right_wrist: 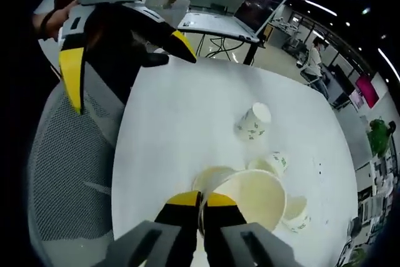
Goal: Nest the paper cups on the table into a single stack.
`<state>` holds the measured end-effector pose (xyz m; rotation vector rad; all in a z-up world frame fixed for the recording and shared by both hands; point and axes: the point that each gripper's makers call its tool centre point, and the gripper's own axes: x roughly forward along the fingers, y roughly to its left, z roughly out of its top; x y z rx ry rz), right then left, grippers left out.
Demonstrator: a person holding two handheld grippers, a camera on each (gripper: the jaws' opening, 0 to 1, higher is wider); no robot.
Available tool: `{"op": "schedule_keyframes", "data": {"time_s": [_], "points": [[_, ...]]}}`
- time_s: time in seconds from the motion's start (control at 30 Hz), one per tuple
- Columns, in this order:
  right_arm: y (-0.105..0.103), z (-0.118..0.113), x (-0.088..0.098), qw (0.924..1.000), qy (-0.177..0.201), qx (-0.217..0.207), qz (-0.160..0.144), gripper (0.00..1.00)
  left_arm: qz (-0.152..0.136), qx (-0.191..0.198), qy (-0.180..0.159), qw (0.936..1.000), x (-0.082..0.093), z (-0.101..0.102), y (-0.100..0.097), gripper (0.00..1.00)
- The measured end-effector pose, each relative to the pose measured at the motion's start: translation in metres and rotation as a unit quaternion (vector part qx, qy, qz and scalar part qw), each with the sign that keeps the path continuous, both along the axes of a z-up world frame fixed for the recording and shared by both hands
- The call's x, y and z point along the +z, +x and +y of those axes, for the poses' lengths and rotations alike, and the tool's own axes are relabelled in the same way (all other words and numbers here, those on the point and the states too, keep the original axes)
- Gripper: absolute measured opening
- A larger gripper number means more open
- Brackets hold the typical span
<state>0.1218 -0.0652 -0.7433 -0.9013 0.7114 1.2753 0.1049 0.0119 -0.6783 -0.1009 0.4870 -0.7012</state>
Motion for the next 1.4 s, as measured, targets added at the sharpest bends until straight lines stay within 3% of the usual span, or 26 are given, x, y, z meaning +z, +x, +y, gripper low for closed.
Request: {"op": "schedule_keyframes", "data": {"time_s": [0.77, 1.4], "points": [[0.004, 0.003, -0.026, 0.9998, -0.008, -0.004, 0.019, 0.00, 0.005, 0.001, -0.001, 1.0000, 0.000, 0.001, 0.001, 0.82], [0.007, 0.001, -0.017, 0.9990, 0.021, -0.034, 0.021, 0.08, 0.006, 0.003, -0.001, 1.0000, -0.003, 0.002, 0.002, 0.82]]}}
